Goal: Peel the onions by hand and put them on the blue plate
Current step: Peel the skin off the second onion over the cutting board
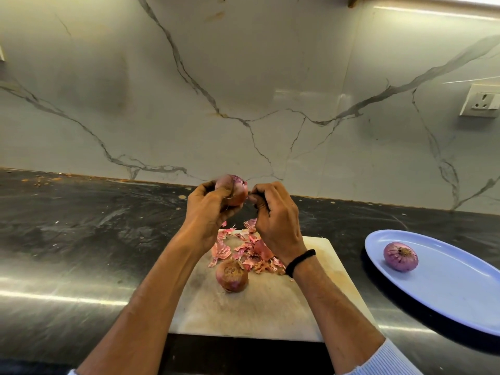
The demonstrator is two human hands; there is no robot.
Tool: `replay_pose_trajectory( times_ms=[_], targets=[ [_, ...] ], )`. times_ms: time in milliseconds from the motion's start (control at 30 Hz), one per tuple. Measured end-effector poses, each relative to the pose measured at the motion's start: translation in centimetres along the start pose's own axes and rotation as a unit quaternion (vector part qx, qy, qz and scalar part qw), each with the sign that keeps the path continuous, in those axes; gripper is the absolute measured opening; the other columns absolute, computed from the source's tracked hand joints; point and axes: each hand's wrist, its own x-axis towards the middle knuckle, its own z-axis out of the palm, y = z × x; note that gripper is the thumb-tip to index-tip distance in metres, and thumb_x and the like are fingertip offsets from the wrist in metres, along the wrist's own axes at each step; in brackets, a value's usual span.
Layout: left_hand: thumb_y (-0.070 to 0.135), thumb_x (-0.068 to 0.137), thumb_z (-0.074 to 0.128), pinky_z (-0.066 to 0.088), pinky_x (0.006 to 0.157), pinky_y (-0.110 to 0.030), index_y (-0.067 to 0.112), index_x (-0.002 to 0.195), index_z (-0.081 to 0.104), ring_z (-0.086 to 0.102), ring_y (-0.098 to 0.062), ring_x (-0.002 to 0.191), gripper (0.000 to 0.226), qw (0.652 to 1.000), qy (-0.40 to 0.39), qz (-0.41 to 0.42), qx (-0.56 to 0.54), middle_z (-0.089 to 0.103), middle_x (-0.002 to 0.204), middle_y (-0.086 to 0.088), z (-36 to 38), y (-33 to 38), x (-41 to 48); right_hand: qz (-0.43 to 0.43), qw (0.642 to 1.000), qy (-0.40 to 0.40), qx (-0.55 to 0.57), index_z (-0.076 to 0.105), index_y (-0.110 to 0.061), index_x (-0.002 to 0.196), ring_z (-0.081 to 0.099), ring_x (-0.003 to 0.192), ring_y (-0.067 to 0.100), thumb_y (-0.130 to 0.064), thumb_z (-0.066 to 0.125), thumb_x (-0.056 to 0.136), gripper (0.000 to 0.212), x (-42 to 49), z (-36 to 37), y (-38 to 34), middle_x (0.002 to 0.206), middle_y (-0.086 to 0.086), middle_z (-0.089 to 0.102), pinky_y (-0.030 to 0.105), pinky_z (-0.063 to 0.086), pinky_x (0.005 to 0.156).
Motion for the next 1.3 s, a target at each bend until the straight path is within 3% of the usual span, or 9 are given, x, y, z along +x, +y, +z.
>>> replay_pose_trajectory(
  times_ms=[167, 333, 500, 800, 967, 1167, 1300],
  targets=[
    [0.023, 0.09, 0.069, 0.061, 0.084, -0.043, 0.007, 0.129, 0.053, 0.065, -0.03, 0.111, 0.045, 0.999, 0.026, -0.008, -0.021, 0.063, 0.124, -0.014, -0.4, 0.5, 0.3, 0.023, 1.0, -0.003, 0.005, 0.063, -0.003, 0.104, 0.049, 0.09, 0.006, 0.001, 0.066, 0.091, 0.014, 0.0, -0.1, 0.0, 0.102, 0.007, 0.056, 0.005, 0.042, 0.08],
    [0.014, 0.093, 0.066, 0.062, 0.076, -0.036, 0.011, 0.12, 0.052, 0.073, -0.026, 0.091, 0.031, 1.0, -0.021, -0.012, 0.01, 0.073, 0.104, -0.014, -0.1, 0.0, -0.1, 0.037, 0.998, -0.046, 0.027, 0.057, -0.008, 0.124, 0.054, 0.1, 0.015, -0.006, 0.074, 0.087, 0.041, 0.0, 0.0, -0.1, 0.117, 0.007, 0.047, 0.003, 0.041, 0.088],
    [0.014, 0.094, 0.066, 0.062, 0.072, -0.035, 0.013, 0.114, 0.052, 0.069, -0.028, 0.1, 0.025, 0.999, -0.027, -0.014, 0.02, 0.067, 0.109, -0.014, 0.0, -0.1, -0.3, 0.01, 0.999, -0.043, 0.012, 0.06, -0.007, 0.12, 0.049, 0.1, 0.007, -0.001, 0.073, 0.086, 0.037, 0.0, 0.0, -0.1, 0.115, 0.009, 0.051, -0.001, 0.039, 0.087],
    [0.013, 0.089, 0.069, 0.06, 0.086, -0.047, 0.011, 0.11, 0.052, 0.069, -0.029, 0.095, 0.027, 0.998, -0.052, 0.01, 0.032, 0.067, 0.104, -0.014, 0.1, 0.1, -0.5, 0.013, 0.999, -0.046, 0.023, 0.057, -0.009, 0.124, 0.058, 0.097, 0.013, -0.001, 0.07, 0.089, 0.038, -0.1, 0.0, 0.0, 0.115, 0.005, 0.055, 0.004, 0.043, 0.086],
    [0.032, 0.074, 0.072, 0.063, 0.079, -0.044, 0.009, 0.11, 0.051, 0.073, -0.026, 0.085, 0.048, 0.997, -0.068, 0.022, 0.029, 0.074, 0.088, -0.005, 0.1, 0.0, -0.7, 0.007, 0.999, -0.032, 0.01, 0.06, -0.008, 0.118, 0.055, 0.096, 0.009, 0.001, 0.071, 0.088, 0.033, -0.2, -0.1, 0.1, 0.111, 0.006, 0.057, 0.003, 0.042, 0.085],
    [0.023, 0.086, 0.072, 0.063, 0.074, -0.04, 0.012, 0.105, 0.05, 0.071, -0.028, 0.08, 0.03, 0.998, -0.054, 0.033, 0.025, 0.075, 0.082, -0.006, 0.1, -0.2, -0.3, -0.015, 0.999, -0.023, -0.015, 0.066, -0.001, 0.101, 0.054, 0.093, 0.013, 0.005, 0.066, 0.089, 0.014, -0.2, 0.2, 0.0, 0.106, 0.01, 0.056, 0.01, 0.046, 0.082],
    [0.028, 0.078, 0.073, 0.063, 0.074, -0.04, 0.013, 0.104, 0.051, 0.072, -0.025, 0.077, 0.037, 0.998, -0.055, 0.036, 0.016, 0.075, 0.088, -0.01, 0.1, -0.1, -0.4, 0.003, 1.0, -0.007, 0.005, 0.064, -0.001, 0.103, 0.049, 0.096, 0.007, 0.006, 0.066, 0.089, 0.015, 0.0, 0.2, -0.1, 0.106, 0.011, 0.055, 0.006, 0.043, 0.084]
  ],
)
